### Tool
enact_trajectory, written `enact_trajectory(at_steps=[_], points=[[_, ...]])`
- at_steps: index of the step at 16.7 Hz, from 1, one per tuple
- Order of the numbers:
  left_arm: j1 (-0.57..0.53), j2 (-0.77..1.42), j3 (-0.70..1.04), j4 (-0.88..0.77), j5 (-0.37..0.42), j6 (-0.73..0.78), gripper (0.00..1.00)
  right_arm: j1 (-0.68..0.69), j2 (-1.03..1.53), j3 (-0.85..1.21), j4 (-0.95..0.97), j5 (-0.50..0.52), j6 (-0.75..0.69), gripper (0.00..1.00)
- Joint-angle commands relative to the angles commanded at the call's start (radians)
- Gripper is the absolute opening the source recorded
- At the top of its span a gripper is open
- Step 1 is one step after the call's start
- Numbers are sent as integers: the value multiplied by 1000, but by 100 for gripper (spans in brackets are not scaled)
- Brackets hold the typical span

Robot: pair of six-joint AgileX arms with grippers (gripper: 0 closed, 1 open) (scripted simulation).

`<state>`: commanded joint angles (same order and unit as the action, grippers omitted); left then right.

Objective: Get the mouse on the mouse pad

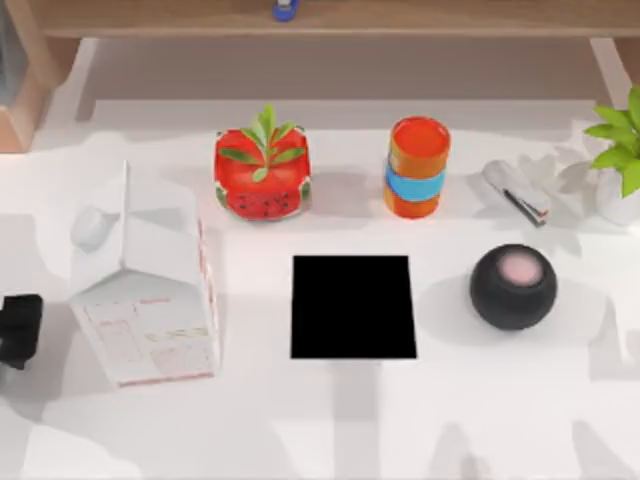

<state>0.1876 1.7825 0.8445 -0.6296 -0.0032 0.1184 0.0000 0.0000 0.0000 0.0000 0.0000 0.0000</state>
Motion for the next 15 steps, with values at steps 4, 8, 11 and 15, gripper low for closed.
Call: enact_trajectory(at_steps=[4,8,11,15], points=[[0,0,0,0,0,0,70,0,0,0,0,0,0,100],[0,0,0,0,0,0,40,0,0,0,0,0,0,100],[0,0,0,0,0,0,17,0,0,0,0,0,0,100],[0,0,0,0,0,0,0,0,0,0,0,0,0,100]])
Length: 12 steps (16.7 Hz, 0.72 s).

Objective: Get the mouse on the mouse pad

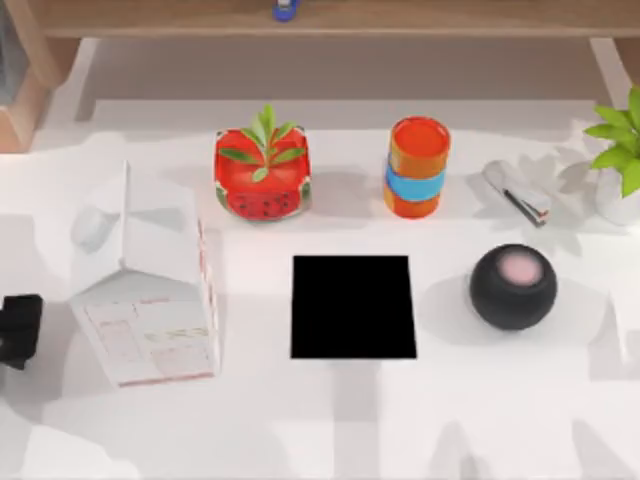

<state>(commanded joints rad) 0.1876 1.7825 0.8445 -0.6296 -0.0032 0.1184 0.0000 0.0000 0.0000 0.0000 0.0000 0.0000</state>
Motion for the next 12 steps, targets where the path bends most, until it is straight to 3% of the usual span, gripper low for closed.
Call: enact_trajectory(at_steps=[6,12], points=[[0,0,0,0,0,0,0,0,0,0,0,0,0,100],[-2,-91,106,-161,8,0,0,0,0,0,0,0,0,100]])
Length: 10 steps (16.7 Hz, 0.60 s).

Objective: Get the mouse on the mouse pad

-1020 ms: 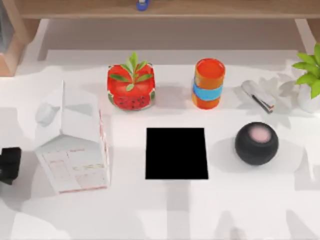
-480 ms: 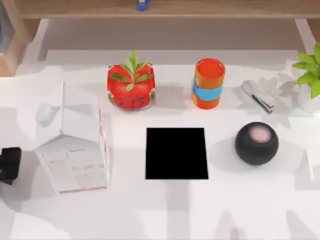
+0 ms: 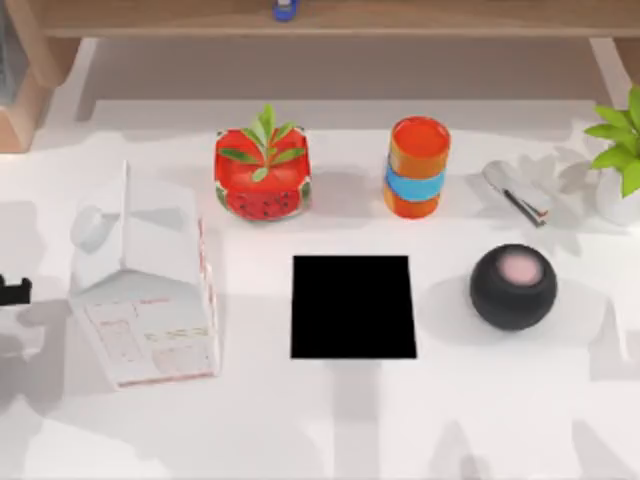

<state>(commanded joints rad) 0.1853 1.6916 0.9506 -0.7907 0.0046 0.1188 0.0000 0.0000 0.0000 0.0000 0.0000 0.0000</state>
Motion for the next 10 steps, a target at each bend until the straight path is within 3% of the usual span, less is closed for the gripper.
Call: enact_trajectory(at_steps=[5,10], points=[[-2,-93,141,-256,0,-4,0,0,0,0,0,0,0,100],[-3,-123,173,-299,-1,-5,0,0,0,0,0,0,0,100]])
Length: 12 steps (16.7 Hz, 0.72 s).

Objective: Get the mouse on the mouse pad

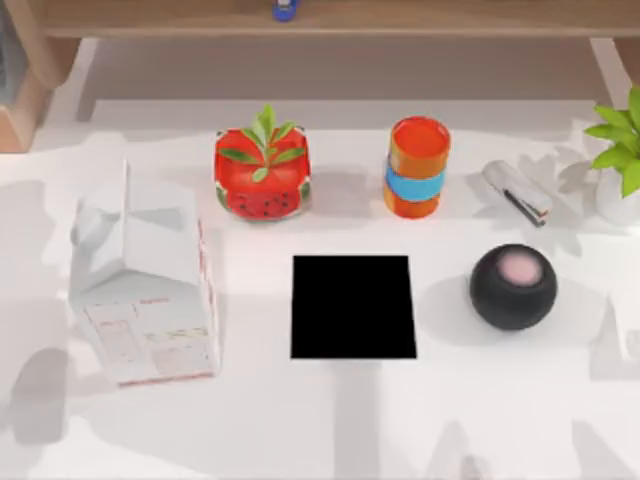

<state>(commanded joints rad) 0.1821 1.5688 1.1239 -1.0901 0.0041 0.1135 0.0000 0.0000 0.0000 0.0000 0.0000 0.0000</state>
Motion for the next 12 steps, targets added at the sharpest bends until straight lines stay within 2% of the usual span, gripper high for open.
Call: enact_trajectory(at_steps=[3,6,9,12], points=[[-3,7,10,9,4,-11,0,0,0,0,0,0,0,100],[-42,38,106,46,33,-106,0,0,0,0,0,0,0,100],[-129,111,278,81,77,-265,0,0,0,0,0,0,0,100],[-265,224,473,86,118,-439,0,0,0,0,0,0,0,100]])
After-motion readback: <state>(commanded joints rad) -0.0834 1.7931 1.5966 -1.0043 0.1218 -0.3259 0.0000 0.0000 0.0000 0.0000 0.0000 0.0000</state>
